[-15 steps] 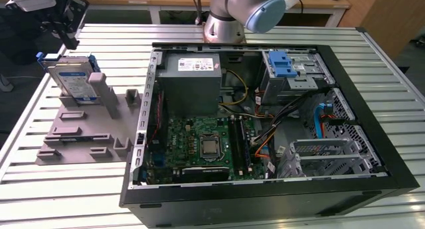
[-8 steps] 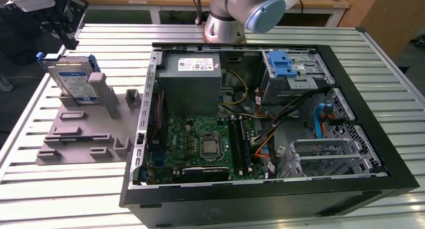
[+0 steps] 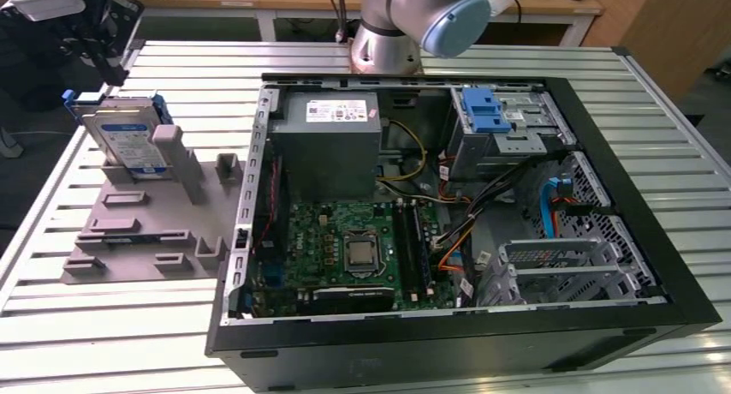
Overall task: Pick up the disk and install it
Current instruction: 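Reach for the disk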
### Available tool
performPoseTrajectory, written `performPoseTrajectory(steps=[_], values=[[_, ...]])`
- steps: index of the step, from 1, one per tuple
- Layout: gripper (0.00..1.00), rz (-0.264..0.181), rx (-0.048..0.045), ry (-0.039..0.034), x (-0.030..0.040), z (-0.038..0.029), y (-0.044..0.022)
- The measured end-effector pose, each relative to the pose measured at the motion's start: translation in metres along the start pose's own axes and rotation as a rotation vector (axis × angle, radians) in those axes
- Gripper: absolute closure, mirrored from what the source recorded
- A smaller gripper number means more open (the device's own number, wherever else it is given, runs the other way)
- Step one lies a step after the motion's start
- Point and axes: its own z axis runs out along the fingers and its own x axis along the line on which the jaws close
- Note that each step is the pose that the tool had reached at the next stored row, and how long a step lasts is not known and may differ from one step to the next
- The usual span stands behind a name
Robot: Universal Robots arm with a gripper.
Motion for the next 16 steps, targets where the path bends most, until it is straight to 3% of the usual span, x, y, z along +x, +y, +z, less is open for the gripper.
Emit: performPoseTrajectory(steps=[16], values=[[0.89,0.000,0.0046,0.0042,0.0370,0.0060,0.0094]])
